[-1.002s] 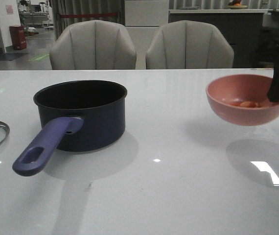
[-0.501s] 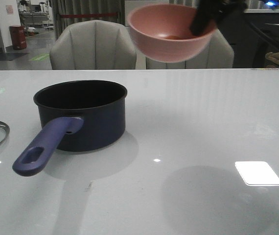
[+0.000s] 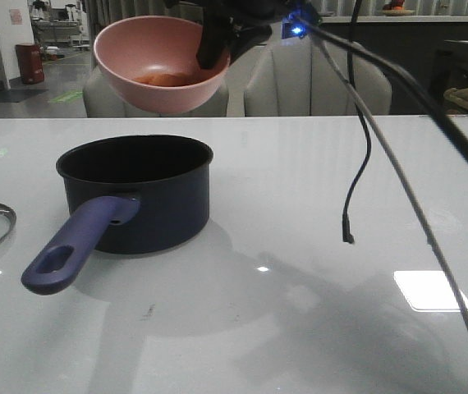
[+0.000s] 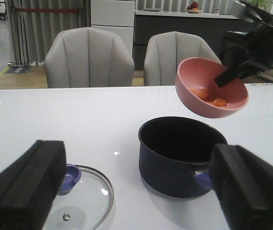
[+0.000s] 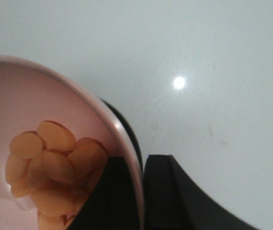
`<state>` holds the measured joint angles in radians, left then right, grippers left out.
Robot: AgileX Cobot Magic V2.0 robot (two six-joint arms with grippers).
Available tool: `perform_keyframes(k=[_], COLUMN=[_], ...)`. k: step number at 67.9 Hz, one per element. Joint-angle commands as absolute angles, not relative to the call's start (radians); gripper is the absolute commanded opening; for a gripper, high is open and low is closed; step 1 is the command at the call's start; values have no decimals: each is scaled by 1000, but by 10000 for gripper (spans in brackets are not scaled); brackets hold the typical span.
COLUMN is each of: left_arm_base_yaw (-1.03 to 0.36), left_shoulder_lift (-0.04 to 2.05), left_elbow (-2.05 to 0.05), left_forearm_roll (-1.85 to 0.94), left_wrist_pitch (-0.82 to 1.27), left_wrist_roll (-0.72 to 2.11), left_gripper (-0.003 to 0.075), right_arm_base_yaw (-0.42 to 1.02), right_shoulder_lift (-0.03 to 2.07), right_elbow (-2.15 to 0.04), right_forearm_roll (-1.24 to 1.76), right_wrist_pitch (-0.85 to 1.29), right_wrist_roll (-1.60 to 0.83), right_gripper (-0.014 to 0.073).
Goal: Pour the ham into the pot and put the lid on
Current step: 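Lift the pink bowl and carry it over the saucepan, then tilt the bowl with the right gripper to pour ham into the saucepan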
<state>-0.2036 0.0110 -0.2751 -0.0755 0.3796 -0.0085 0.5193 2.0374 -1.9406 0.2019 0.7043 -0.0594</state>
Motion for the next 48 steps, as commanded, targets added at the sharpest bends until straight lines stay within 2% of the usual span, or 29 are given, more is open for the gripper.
perform_keyframes(k=[1,28,48], left_arm_base_yaw=[-212,-212,-212], left_shoulder_lift=[22,22,22], left_elbow=[-304,-304,-304], left_forearm_roll=[-78,-78,-78], left_wrist_pitch=[299,299,299], left_wrist_roll=[-9,-9,-9], left_gripper=[634,634,634], right_arm_base_yaw=[528,578,637], right_shoulder_lift=[1954,1848,1850], right_elbow=[-1959,-1535,-1348], right_forearm_roll=[159,12,10], right_wrist_pitch=[477,-257,-622], right_wrist_roll=[-60,-88,-474], right_gripper=[136,136,136])
